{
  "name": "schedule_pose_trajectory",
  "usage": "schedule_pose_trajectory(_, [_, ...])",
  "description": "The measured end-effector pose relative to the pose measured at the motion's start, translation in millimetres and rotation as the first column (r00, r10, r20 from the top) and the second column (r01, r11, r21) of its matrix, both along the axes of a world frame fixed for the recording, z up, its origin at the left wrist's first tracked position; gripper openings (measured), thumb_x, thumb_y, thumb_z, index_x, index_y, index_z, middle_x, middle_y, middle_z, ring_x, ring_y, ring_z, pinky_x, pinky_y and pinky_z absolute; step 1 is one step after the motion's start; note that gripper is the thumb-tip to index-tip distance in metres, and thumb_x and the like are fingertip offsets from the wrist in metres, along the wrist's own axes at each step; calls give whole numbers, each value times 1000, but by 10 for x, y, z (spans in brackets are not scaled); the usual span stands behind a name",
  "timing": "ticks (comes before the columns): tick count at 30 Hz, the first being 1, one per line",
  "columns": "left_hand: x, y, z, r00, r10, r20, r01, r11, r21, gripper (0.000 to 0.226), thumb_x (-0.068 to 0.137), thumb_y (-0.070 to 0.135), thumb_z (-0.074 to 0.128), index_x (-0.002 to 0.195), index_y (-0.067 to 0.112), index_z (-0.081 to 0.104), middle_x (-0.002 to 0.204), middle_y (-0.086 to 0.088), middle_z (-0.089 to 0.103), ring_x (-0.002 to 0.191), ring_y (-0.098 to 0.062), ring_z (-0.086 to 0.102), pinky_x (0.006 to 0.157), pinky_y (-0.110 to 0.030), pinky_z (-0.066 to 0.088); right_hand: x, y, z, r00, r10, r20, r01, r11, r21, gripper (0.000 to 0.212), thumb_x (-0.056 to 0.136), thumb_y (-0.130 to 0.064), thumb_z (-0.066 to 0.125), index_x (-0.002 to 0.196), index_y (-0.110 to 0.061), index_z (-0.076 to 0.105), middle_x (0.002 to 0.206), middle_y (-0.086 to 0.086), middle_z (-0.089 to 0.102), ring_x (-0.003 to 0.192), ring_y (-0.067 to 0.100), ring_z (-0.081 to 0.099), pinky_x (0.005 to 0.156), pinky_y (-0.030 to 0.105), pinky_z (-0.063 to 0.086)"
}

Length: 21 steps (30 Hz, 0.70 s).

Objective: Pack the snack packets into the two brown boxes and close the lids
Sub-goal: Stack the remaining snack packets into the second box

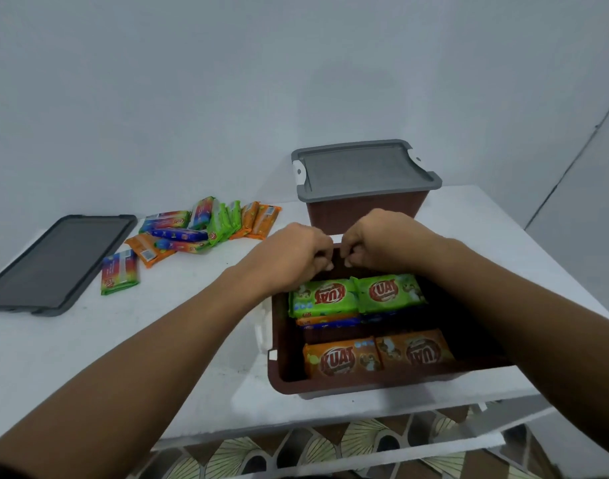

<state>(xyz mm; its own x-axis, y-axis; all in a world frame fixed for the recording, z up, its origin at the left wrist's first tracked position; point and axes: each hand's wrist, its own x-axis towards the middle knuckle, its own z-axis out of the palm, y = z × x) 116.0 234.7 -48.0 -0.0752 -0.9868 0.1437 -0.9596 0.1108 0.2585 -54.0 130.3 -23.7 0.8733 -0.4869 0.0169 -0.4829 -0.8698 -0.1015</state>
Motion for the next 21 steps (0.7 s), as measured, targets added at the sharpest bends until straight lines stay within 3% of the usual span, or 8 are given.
schedule_pose_trajectory(3, [218, 49, 112, 1000, -29, 0, 29, 999, -41, 8, 93, 25, 68, 93, 20, 73, 85, 12, 59, 79, -13, 54, 72, -38, 52, 232, 88, 80, 995, 58, 86, -56, 998, -25, 15, 90, -35, 65, 99, -31, 77, 101, -10, 73, 90, 13, 59, 69, 28, 40])
schedule_pose_trajectory(7, [583, 159, 133, 999, 30, 25, -29, 999, -47, 11, 94, 22, 65, 99, 20, 75, 90, 6, 65, 84, -17, 56, 70, -37, 50, 636, 176, 95, 993, 65, 101, -60, 997, -47, 20, 90, -39, 65, 103, -30, 77, 100, -7, 72, 86, 15, 59, 68, 27, 38])
schedule_pose_trajectory(11, [1021, 329, 134, 996, 91, -12, -92, 996, -12, 12, 98, 26, 63, 101, 23, 75, 98, 3, 70, 88, -16, 61, 77, -38, 55, 1102, 291, 68, 995, 41, 87, -43, 999, 19, 17, 88, -33, 66, 100, -34, 77, 97, -8, 72, 83, 14, 61, 69, 27, 43])
schedule_pose_trajectory(16, [1678, 559, 136, 990, 139, 21, -138, 990, -32, 16, 100, 22, 60, 106, 21, 75, 98, 7, 69, 83, -11, 57, 63, -18, 35, 1744, 418, 25, 997, 29, 67, -34, 997, 65, 16, 89, -30, 64, 98, -34, 78, 97, -7, 71, 85, 17, 62, 74, 29, 51])
schedule_pose_trajectory(21, [2441, 674, 50, 973, 232, 20, -232, 973, -6, 20, 92, 15, 58, 91, 22, 76, 91, 1, 72, 79, -22, 63, 67, -41, 54, 2398, 529, -62, 999, 10, 49, -13, 998, 69, 20, 88, -25, 59, 92, -30, 78, 90, -7, 71, 86, 18, 64, 62, 22, 49])
